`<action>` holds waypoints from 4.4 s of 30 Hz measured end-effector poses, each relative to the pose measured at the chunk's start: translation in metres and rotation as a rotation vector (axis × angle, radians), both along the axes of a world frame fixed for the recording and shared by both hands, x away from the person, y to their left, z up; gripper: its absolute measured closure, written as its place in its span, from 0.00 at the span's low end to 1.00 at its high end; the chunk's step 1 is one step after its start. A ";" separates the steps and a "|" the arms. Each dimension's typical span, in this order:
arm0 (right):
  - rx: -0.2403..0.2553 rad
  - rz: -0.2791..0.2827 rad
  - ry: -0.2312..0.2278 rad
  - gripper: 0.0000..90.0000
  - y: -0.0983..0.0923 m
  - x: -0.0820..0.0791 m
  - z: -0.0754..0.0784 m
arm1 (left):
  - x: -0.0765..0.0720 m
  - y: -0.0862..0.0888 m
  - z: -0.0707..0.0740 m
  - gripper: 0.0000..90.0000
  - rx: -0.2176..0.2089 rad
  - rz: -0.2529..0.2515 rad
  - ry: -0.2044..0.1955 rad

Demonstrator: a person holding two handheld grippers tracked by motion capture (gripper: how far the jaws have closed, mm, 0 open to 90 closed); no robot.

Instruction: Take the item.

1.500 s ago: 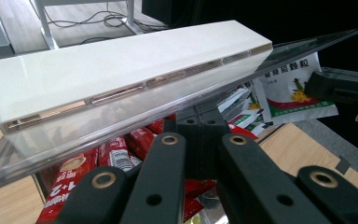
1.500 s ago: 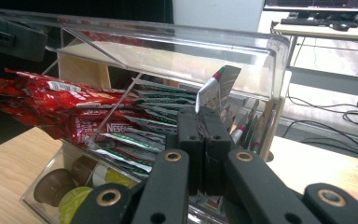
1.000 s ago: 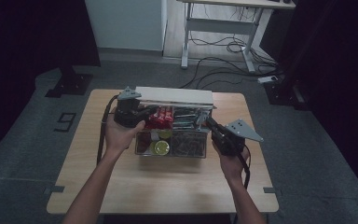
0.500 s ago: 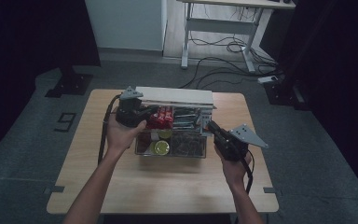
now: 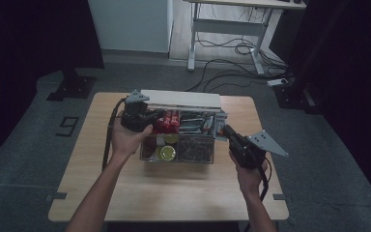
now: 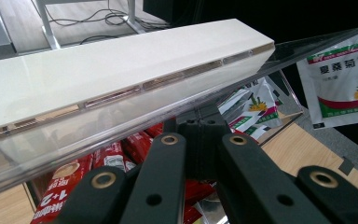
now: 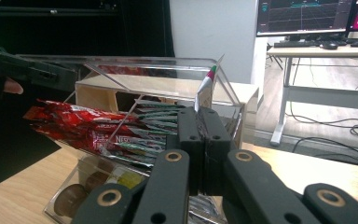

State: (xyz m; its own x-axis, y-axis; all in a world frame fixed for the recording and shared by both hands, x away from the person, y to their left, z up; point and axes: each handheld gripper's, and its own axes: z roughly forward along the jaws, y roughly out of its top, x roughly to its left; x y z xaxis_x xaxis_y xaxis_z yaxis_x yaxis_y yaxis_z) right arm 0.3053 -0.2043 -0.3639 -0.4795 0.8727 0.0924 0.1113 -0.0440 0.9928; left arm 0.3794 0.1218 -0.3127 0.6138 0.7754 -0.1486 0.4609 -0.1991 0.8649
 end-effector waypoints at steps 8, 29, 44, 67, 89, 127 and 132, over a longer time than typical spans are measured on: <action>0.014 -0.002 -0.016 0.99 -0.009 -0.006 0.004 | 0.000 0.000 0.000 1.00 0.000 -0.001 0.001; 0.015 -0.008 -0.022 0.99 -0.021 -0.011 0.006 | -0.001 -0.002 -0.001 1.00 -0.002 -0.003 -0.004; 0.013 -0.028 -0.009 0.99 -0.029 -0.010 0.001 | -0.001 -0.002 -0.001 1.00 -0.003 -0.006 -0.003; -0.007 -0.061 0.045 0.99 -0.042 -0.004 -0.017 | -0.001 -0.002 0.000 1.00 0.001 -0.009 -0.002; -0.009 -0.101 0.124 0.99 -0.058 0.003 -0.046 | -0.001 -0.006 -0.001 1.00 0.002 -0.009 -0.003; 0.010 -0.135 0.271 0.99 -0.071 0.016 -0.117 | -0.001 -0.007 -0.002 1.00 0.006 -0.009 0.000; 0.006 -0.133 0.289 0.99 -0.073 0.016 -0.128 | -0.001 -0.007 -0.002 1.00 0.005 -0.009 -0.002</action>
